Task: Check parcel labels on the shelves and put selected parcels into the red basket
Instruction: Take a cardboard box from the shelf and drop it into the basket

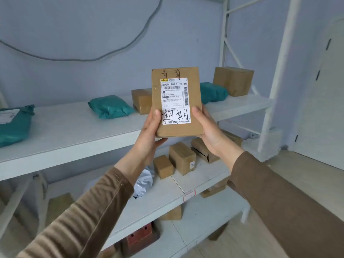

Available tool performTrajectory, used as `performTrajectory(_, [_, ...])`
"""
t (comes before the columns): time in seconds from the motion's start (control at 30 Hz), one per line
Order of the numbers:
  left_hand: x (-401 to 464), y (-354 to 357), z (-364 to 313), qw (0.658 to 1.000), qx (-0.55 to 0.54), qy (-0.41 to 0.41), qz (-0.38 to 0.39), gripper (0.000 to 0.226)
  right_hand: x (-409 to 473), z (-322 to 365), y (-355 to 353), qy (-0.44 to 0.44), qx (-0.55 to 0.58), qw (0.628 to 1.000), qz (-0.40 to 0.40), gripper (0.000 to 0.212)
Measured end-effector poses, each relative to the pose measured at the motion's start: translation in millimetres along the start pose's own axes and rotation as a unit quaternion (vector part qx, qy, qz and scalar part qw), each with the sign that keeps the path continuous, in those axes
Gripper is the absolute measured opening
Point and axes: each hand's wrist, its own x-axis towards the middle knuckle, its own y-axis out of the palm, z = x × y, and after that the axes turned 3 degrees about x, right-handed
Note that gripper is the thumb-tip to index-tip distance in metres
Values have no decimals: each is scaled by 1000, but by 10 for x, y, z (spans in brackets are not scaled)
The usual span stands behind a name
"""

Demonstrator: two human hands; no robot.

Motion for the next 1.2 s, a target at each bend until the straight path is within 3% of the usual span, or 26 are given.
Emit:
performTrajectory(0.13, [65, 739, 288, 997, -27, -33, 60, 58, -430, 38, -690, 6, -9, 994, -105, 66])
performTrajectory(0.37, [19, 2237, 639, 984, -43, -74, 159, 63, -1292, 134, -1993, 19, -34, 971, -234, 50])
performTrajectory(0.47, [-56, 2850, 767, 977, -40, -78, 194, 66, -1623, 129, -2535, 31, -36, 963, -264, 48])
performTrajectory(0.57, [-79, 3398, 914, 973, -48, -91, 205, 50, -1901, 102, -3027, 43, -33, 959, -279, 47])
performTrajectory(0.8, [93, 4397, 1354, 956, -27, -124, 266, 52, -2274, -49, -3993, 88, -27, 949, -303, 69])
performTrajectory(0.93, [340, 4890, 1670, 946, -29, -140, 291, 47, -2291, -251, -4531, 92, -22, 942, -323, 50])
performTrajectory(1.03, [597, 5269, 1968, 936, -28, -153, 316, 44, -2224, -447, -4994, 100, -25, 937, -333, 50])
performTrajectory(1.13, [901, 5690, 2331, 929, -25, -184, 319, 71, -2121, -675, -5494, 116, -17, 923, -366, 51])
performTrajectory(1.2, [1071, 5984, 2541, 918, -44, -208, 335, 68, -2086, -812, -5807, 132, -6, 907, -401, 51])
